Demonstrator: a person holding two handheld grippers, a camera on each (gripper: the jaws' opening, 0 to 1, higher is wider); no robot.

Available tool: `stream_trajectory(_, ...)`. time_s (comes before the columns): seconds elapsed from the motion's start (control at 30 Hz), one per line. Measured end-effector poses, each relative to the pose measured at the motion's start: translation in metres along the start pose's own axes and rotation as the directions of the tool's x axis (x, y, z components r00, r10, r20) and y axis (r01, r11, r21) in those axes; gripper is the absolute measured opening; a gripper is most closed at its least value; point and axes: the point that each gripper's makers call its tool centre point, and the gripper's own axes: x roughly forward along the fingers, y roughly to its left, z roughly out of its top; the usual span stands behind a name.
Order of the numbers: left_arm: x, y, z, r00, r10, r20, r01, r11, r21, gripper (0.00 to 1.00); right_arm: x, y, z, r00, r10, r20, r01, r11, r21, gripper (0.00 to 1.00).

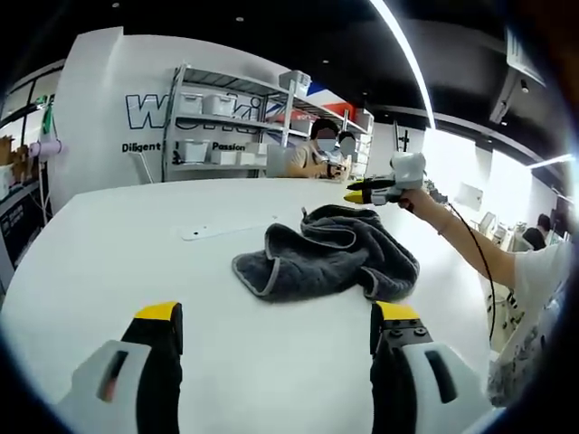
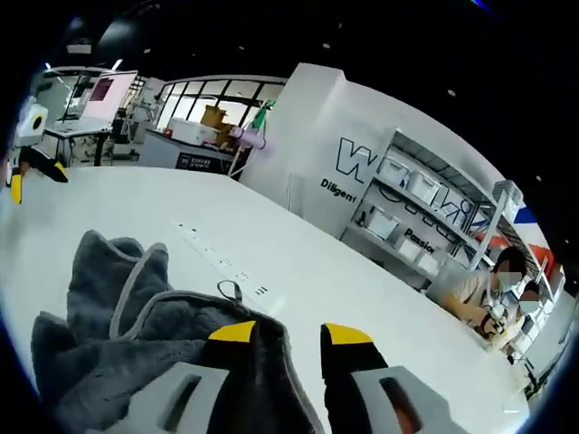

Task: Fold the towel on the table until its edges align and the towel forms a compact rectangular stack.

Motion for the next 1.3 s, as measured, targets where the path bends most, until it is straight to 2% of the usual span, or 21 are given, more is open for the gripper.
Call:
stream_trajectory(0.13, 0.002, -0.002, -0.001, 1.0, -0.006, -0.01, 0.007, 1.0, 0.006, 0.9, -0.017, 0.002, 0.012, 1.0, 0.016, 0.022, -0.016, 1.0, 0.018, 0.35)
stream_trajectory(0.23, 0.003, -0.001, -0.002, 1.0, -0.004, -0.016, 0.005, 1.0, 0.008, 0.9, -0.028, 0.009, 0.018, 0.999, 0.035, 0.034, -0.036, 0.999, 0.025, 0.43)
stream_trajectory(0.3, 0.003, -0.002, -0.003, 1.0, -0.004, -0.016, 0.004, 1.0, 0.008, 0.9, -0.035, 0.015, 0.022, 0.998, 0.052, 0.038, -0.053, 0.998, 0.019, 0.48)
stream_trajectory(0.4, 0.002, -0.002, -0.002, 1.0, -0.003, -0.014, 0.003, 1.0, 0.007, 0.9, -0.047, 0.024, 0.027, 0.997, 0.067, 0.05, -0.067, 0.998, -0.005, 0.5)
stream_trajectory(0.53, 0.002, -0.001, -0.003, 1.0, 0.0, -0.017, 0.0, 1.0, 0.007, 0.9, -0.064, 0.032, 0.038, 0.993, 0.081, 0.089, -0.081, 0.997, -0.009, 0.54)
stream_trajectory(0.6, 0.003, -0.001, -0.003, 1.0, -0.001, -0.019, 0.001, 1.0, 0.007, 0.9, -0.074, 0.043, 0.046, 0.984, 0.111, 0.141, -0.116, 0.993, 0.028, 0.61)
stream_trajectory(0.67, 0.003, -0.001, -0.004, 1.0, -0.002, -0.023, 0.002, 1.0, 0.009, 0.9, -0.081, 0.047, 0.048, 0.979, 0.124, 0.162, -0.133, 0.99, 0.041, 0.66)
stream_trajectory(0.8, 0.004, -0.002, -0.005, 1.0, -0.003, -0.031, 0.003, 1.0, 0.012, 0.9, -0.094, 0.061, 0.044, 0.974, 0.154, 0.165, -0.161, 0.987, 0.026, 0.68)
stream_trajectory(1.0, 0.004, -0.001, -0.006, 0.999, 0.007, -0.038, -0.007, 1.0, 0.018, 0.91, -0.11, 0.079, 0.031, 0.968, 0.19, 0.163, -0.195, 0.981, 0.021, 0.8)
stream_trajectory(1.17, 0.005, -0.002, -0.008, 0.999, 0.014, -0.048, -0.012, 1.0, 0.027, 0.91, -0.113, 0.094, 0.014, 0.966, 0.223, 0.133, -0.225, 0.974, -0.003, 0.9)
stream_trajectory(1.27, 0.005, -0.002, -0.01, 0.998, 0.017, -0.057, -0.015, 0.999, 0.03, 0.91, -0.111, 0.1, 0.008, 0.967, 0.217, 0.13, -0.215, 0.976, -0.029, 0.99)
stream_trajectory(1.3, 0.005, -0.002, -0.011, 0.998, 0.017, -0.061, -0.015, 0.999, 0.031, 0.91, -0.11, 0.102, 0.004, 0.968, 0.22, 0.123, -0.217, 0.975, -0.036, 0.99)
